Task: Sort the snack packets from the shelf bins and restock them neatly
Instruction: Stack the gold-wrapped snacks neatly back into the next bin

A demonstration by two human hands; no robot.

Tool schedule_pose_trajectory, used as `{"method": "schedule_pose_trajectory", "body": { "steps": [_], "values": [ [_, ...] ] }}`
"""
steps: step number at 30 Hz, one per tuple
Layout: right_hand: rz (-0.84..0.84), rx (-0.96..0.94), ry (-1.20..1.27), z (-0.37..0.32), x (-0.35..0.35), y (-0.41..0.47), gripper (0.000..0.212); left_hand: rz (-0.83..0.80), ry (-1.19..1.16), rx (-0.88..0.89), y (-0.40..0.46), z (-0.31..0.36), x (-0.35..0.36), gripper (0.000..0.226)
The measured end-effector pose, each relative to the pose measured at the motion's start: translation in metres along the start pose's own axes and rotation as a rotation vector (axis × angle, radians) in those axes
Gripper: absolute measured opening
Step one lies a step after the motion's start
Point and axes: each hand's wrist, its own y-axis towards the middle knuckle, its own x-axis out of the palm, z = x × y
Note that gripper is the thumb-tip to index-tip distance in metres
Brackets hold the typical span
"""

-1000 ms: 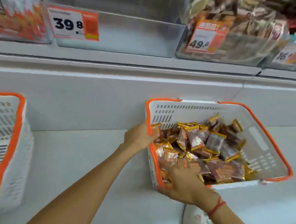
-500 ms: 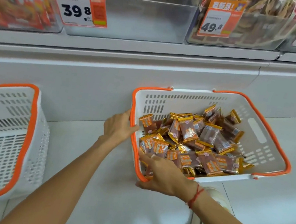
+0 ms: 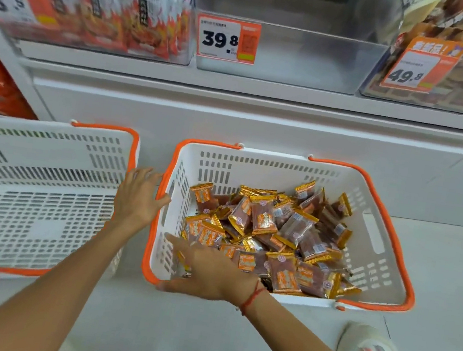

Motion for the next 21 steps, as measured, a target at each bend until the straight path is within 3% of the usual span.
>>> {"method": "schedule_pose_trajectory", "body": {
  "steps": [2, 4, 6, 7, 9, 11, 14, 17, 21],
  "values": [
    [0.143, 0.052, 0.109, 0.027, -0.02, -0.014, 0.06, 0.018, 0.047, -0.029, 0.002, -0.009, -0.002, 0.055],
    [0.454, 0.184, 0.071, 0.075, -0.046, -0.035, 0.041, 0.015, 0.085, -0.045, 0.004, -0.009, -0.002, 0.058],
    [0.754, 0.372, -0.128, 0.139, -0.073, -0.058, 0.037, 0.048, 0.076, -0.038, 0.007, -0.003, 0.001, 0.061],
    [0.815, 0.517, -0.219, 0.168, -0.088, -0.068, 0.04, 0.077, 0.065, -0.03, 0.01, 0.0, 0.001, 0.063],
    [0.785, 0.807, -0.283, 0.215, -0.112, -0.08, 0.052, 0.104, 0.081, 0.0, 0.022, 0.003, 0.0, 0.067],
    [0.712, 0.924, -0.302, 0.245, -0.126, -0.081, 0.06, 0.083, 0.095, 0.009, 0.038, 0.0, -0.001, 0.069],
    [0.674, 0.969, -0.254, 0.265, -0.135, -0.065, 0.061, 0.075, 0.129, 0.06, 0.048, -0.005, 0.004, 0.058],
    [0.778, 0.956, -0.189, 0.267, -0.139, -0.057, 0.056, 0.107, 0.157, 0.098, 0.042, -0.006, 0.012, 0.05],
    [0.819, 0.938, -0.213, 0.268, -0.135, -0.053, 0.057, 0.108, 0.137, 0.087, 0.047, -0.005, 0.01, 0.055]
  ]
}}
